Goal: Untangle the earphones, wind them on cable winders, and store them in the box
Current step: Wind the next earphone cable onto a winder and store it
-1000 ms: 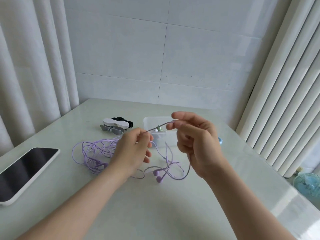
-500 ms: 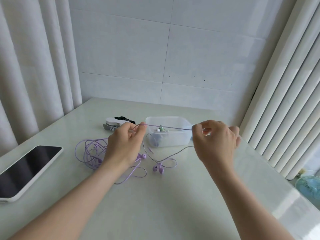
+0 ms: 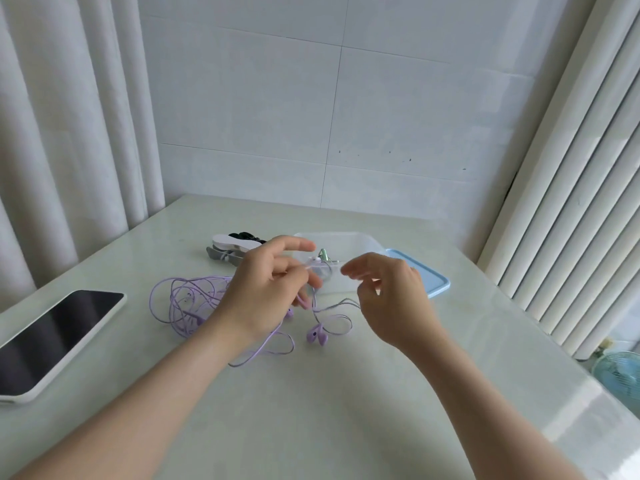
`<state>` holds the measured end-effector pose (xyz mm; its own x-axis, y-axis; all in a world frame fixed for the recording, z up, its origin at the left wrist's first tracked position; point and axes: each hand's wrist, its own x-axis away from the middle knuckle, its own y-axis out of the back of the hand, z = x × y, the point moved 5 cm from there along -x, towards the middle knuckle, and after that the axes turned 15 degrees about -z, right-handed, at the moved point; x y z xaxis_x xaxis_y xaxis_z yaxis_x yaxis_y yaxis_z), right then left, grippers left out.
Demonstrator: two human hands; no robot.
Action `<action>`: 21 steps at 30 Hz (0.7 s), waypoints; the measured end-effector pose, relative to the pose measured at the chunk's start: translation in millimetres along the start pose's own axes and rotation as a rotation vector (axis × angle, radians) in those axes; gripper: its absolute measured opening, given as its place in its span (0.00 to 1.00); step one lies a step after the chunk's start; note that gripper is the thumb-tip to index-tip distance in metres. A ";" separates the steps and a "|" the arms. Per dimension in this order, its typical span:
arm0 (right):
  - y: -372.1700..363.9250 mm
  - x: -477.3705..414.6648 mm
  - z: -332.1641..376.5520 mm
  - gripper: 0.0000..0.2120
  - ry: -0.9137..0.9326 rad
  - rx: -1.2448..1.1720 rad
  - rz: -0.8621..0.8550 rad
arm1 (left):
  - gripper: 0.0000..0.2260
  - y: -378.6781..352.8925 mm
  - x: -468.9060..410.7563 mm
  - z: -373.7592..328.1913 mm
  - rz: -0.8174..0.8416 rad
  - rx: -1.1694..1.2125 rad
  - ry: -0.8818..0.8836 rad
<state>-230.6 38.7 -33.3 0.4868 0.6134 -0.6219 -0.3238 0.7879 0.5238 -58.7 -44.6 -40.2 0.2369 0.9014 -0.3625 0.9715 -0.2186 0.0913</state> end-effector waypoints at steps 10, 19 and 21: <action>-29.9 13.7 -11.5 0.17 0.059 0.179 0.184 | 0.10 -5.8 3.4 5.5 0.004 -0.410 -0.314; -39.5 18.5 -21.8 0.13 0.024 0.244 0.309 | 0.17 -9.7 1.6 33.2 0.245 -0.883 -0.371; -38.0 18.1 -21.8 0.14 0.038 0.274 0.296 | 0.15 -8.3 1.2 30.9 0.268 -0.851 -0.345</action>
<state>-227.2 21.1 -77.1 0.3727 0.8173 -0.4395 -0.2149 0.5368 0.8159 -66.4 -53.2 -70.1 0.5706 0.6717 -0.4725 0.5893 0.0658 0.8052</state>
